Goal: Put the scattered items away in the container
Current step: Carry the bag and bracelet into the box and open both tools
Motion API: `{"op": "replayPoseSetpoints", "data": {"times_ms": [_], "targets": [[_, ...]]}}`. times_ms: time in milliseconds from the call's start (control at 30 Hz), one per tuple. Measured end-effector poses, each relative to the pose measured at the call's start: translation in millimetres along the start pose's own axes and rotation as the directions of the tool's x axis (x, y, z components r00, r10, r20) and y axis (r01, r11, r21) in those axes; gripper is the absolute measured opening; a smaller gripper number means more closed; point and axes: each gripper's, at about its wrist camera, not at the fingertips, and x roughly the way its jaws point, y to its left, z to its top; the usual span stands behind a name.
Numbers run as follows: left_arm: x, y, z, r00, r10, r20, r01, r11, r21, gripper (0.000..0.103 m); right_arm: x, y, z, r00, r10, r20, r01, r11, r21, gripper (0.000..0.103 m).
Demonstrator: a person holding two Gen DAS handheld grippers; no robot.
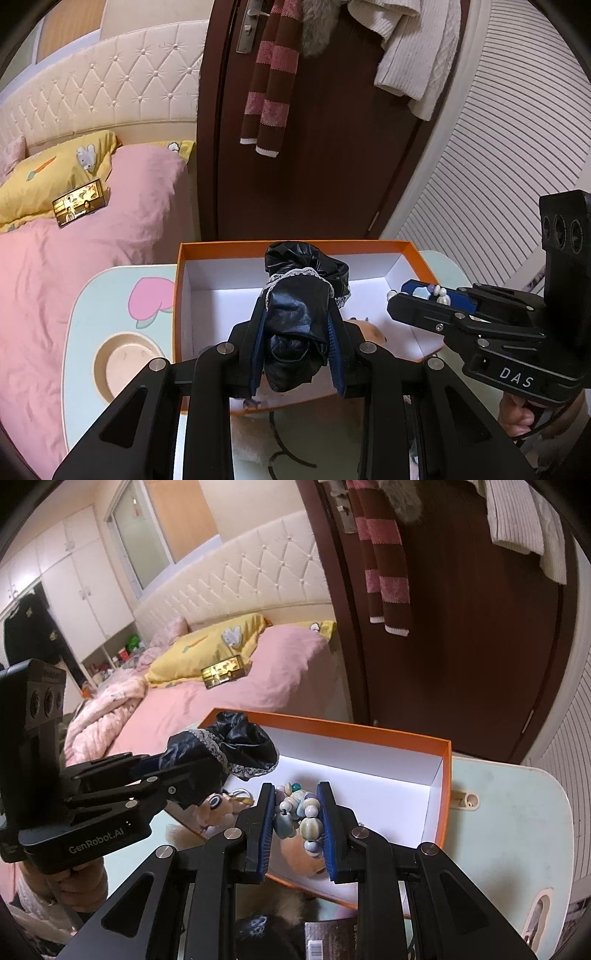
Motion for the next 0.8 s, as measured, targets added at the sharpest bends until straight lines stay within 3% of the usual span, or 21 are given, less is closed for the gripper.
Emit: {"op": "replayPoseSetpoints", "data": {"times_ms": [400,533,667,733,800], "targets": [[8.2,3.6,5.9,1.0,0.017,-0.01,-0.017,1.0,0.006,0.03,6.8,-1.8,7.5,1.0,-0.001,0.009,0.001,1.0,0.009,0.022],[6.9,5.2,6.4,0.998,0.058,0.0,-0.058,0.998,0.008,0.035,8.0,-5.2,10.2,1.0,-0.012,0.027,0.011,0.999,0.03,0.023],[3.8,10.4,8.2,0.998,0.054,0.011,-0.054,0.998,-0.022,0.058,4.4,-7.4,9.9,0.998,-0.029,0.05,0.027,0.999,0.045,0.053],[0.5,12.2,8.0,0.998,0.055,0.029,-0.054,0.998,-0.036,0.062,0.8,-6.2,8.8,0.998,-0.032,0.06,0.03,0.999,0.041,0.054],[-1.8,13.2,7.6,0.998,0.053,0.04,-0.052,0.998,-0.044,0.063,-1.5,-4.7,7.9,0.997,-0.042,0.059,0.039,0.998,0.038,0.062]]}}
